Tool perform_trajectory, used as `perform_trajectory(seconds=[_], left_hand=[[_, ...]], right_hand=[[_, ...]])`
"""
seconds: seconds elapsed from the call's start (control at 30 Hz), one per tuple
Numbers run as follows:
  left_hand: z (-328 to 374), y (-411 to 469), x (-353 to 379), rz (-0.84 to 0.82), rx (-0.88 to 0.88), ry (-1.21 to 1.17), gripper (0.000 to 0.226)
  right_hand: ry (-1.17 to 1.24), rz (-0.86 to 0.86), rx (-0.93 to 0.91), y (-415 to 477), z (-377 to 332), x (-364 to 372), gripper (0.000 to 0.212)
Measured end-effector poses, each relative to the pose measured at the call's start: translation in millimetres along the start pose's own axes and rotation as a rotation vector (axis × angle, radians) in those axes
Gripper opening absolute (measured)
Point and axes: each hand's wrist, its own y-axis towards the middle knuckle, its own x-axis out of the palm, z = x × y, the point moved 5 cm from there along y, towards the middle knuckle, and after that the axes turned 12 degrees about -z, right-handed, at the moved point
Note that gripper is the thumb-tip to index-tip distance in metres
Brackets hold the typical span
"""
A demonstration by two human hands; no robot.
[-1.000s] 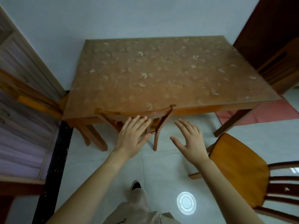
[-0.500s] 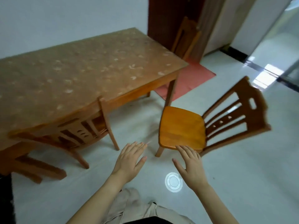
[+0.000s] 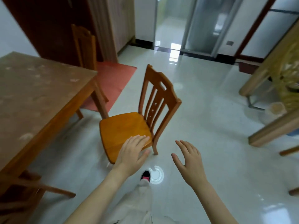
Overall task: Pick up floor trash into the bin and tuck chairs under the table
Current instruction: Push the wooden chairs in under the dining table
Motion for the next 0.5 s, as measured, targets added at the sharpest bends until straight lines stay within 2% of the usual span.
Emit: perform_trajectory(seconds=[0.1, 0.27, 0.5], left_hand=[[8, 50, 10, -0.043, 0.053, 0.011, 0.063], [12, 142, 2, -0.043, 0.160, 0.033, 0.051], [29, 284, -32, -0.033, 0.300, 0.014, 0.055]], right_hand=[[-0.001, 0.014, 0.071, 22, 27, -9, 0.059], [-0.008, 0.048, 0.172, 89, 59, -34, 0.061], [-0.011, 0.177, 0.257, 180, 102, -99, 0.058]])
